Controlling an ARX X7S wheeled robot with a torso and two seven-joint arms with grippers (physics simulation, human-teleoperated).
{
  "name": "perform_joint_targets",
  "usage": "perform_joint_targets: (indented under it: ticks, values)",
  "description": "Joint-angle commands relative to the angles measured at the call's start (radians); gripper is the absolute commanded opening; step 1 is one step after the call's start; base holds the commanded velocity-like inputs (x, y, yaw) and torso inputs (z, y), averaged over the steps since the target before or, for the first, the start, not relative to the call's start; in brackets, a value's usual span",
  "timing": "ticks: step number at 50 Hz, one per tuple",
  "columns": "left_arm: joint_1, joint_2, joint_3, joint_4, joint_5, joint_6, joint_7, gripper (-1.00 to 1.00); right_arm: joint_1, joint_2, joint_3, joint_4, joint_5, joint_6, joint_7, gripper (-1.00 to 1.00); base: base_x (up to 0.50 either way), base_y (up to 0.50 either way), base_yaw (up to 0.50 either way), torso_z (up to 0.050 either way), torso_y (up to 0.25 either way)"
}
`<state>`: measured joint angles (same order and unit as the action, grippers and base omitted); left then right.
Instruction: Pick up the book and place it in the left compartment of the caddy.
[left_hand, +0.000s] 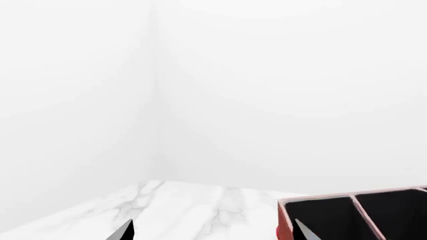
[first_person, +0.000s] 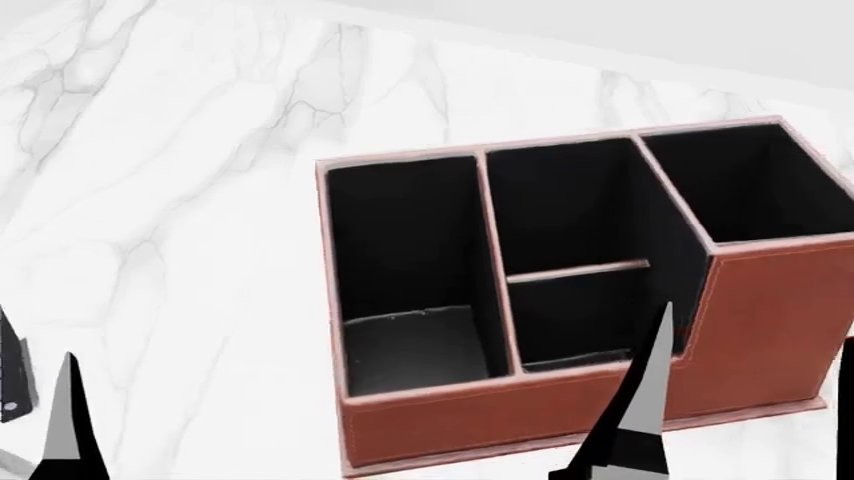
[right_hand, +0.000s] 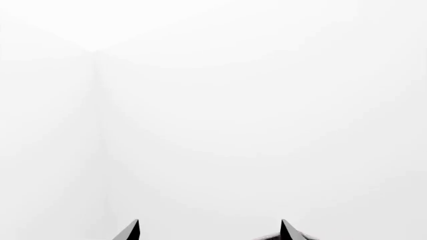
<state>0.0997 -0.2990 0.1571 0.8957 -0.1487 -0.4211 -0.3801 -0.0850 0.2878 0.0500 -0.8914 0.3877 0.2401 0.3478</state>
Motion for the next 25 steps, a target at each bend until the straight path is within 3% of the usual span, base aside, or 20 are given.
perform_joint_targets:
  ticks: [1, 12, 25]
  values:
    - [-0.017, 0.016, -0.01, -0.032, 0.013, 0.028, 0.014, 1.0, 0.013, -0.014, 0.019, 0.03, -0.004, -0.016, -0.026, 1.0, 0.18, -0.46, 0.0, 0.0, 0.0]
    - [-0.016, 0.01, -0.008, -0.032, 0.008, 0.033, 0.005, 1.0, 0.018, 0.003, -0.001, 0.019, -0.029, 0.015, -0.009, 1.0, 0.03, -0.03, 0.0, 0.0, 0.0]
    - [-0.016, 0.002, -0.005, -0.027, 0.001, 0.032, -0.003, 1.0, 0.016, 0.008, 0.0, 0.018, -0.026, 0.008, -0.001, 1.0, 0.46, 0.18, 0.0, 0.0, 0.0]
